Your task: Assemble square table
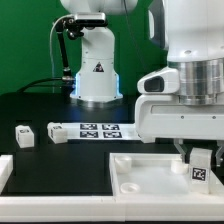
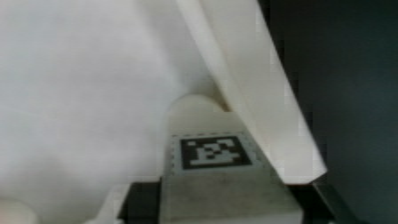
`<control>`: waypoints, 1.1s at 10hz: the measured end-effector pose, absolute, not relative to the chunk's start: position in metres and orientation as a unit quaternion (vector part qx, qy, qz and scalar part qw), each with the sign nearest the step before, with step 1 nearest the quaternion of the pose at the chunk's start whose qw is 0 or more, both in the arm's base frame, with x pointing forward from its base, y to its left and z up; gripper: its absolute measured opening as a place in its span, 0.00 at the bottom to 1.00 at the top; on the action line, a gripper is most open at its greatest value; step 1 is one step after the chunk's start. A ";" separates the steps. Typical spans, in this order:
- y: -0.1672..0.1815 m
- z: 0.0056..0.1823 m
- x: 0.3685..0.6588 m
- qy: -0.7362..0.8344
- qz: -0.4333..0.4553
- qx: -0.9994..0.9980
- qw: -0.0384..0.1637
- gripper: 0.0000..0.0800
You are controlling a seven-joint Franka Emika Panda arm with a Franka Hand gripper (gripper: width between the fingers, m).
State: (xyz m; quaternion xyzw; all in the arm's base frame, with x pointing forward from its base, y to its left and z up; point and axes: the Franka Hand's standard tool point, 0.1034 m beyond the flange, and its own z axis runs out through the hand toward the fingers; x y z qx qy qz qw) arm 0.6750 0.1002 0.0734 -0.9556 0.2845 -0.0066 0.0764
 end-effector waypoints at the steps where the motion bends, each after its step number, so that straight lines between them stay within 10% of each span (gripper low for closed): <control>1: 0.100 0.073 0.675 0.308 -0.005 -0.948 0.077 0.37; 6: 0.110 0.073 0.677 0.714 0.035 -0.694 0.086 0.37; 10: 0.109 0.072 0.676 0.711 0.036 -0.697 0.087 0.37; 11: 0.108 0.067 0.671 0.658 0.029 -0.748 0.082 0.59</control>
Offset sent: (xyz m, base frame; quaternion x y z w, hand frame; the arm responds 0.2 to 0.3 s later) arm -0.0018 0.0129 -0.0023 -0.0070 0.0083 0.5859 0.8103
